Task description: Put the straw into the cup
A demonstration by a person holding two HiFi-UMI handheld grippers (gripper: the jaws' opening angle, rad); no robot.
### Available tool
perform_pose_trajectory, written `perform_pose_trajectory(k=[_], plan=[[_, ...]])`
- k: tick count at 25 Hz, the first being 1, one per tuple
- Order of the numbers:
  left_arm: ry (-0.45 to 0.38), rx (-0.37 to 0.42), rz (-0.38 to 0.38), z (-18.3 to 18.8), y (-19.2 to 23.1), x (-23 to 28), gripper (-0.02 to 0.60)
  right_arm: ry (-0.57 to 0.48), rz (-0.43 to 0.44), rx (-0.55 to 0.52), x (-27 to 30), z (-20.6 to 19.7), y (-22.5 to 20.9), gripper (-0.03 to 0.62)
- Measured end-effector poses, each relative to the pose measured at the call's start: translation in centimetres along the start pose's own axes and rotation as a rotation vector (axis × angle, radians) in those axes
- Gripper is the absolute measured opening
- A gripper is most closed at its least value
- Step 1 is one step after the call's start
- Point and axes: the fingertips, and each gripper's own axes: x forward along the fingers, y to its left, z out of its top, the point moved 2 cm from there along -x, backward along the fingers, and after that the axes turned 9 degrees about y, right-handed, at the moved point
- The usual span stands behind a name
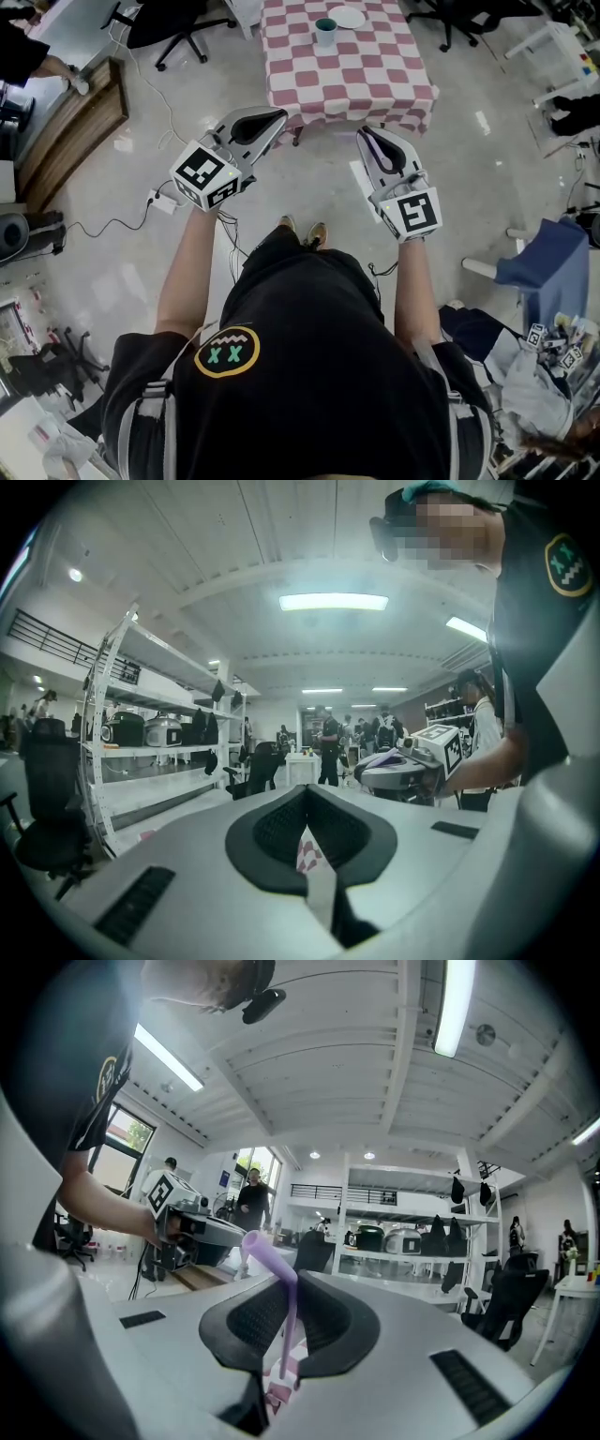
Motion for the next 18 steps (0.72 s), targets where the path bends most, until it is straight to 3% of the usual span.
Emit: perform_pose_trajectory(k=[10, 18], plan=[[0.001, 0.004, -0.001, 0.3, 0.0, 1.6, 0.017, 0.003, 0.008, 0.005, 0.3, -0.7, -1.4, 0.051], [-0.008, 0.007, -0.011, -0.1, 4.1, 4.5, 0.017, 0.012, 0.001, -0.005, 4.2, -1.7, -4.4, 0.051]])
